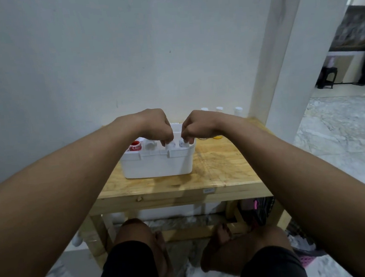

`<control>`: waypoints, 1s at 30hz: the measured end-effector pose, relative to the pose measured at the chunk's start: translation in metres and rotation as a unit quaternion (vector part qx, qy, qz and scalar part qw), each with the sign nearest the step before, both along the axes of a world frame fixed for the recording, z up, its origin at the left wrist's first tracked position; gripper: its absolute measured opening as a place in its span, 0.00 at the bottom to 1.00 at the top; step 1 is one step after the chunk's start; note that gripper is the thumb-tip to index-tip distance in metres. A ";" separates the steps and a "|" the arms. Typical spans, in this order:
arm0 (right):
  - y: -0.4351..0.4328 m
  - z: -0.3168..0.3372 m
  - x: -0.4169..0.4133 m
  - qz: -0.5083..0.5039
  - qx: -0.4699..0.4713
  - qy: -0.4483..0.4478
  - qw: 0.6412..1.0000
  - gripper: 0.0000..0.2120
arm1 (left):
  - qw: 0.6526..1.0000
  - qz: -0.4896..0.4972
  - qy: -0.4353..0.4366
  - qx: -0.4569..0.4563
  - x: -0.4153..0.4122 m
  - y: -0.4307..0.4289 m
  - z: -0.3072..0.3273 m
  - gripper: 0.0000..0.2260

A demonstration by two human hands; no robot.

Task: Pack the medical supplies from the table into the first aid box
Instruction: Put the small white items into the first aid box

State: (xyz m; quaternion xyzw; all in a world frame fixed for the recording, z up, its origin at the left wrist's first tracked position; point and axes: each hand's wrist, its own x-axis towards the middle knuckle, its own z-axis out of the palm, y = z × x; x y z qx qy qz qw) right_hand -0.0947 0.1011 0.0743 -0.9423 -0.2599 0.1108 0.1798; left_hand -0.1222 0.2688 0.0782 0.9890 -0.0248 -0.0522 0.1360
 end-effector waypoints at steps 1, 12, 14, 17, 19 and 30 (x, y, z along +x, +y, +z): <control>0.000 0.000 0.000 -0.001 0.003 0.002 1.000 0.11 | 1.000 0.002 0.003 -0.001 0.000 0.000 0.000 0.08; 0.001 -0.004 0.003 0.006 0.012 0.002 1.000 0.10 | 1.000 -0.006 -0.010 0.002 -0.003 -0.003 -0.002 0.08; 0.000 -0.004 0.002 0.003 0.012 -0.003 1.000 0.10 | 1.000 -0.009 -0.023 0.014 -0.004 -0.002 -0.001 0.07; 0.000 -0.004 0.002 0.000 0.006 -0.005 1.000 0.10 | 0.999 -0.009 -0.030 0.021 -0.004 -0.002 0.000 0.07; 0.000 -0.003 0.002 -0.003 0.004 -0.005 1.000 0.10 | 1.000 -0.007 -0.024 0.017 -0.005 -0.002 0.000 0.07; 0.003 -0.002 0.002 -0.006 0.003 0.009 1.000 0.10 | 1.000 0.009 -0.005 -0.003 -0.004 -0.005 0.002 0.08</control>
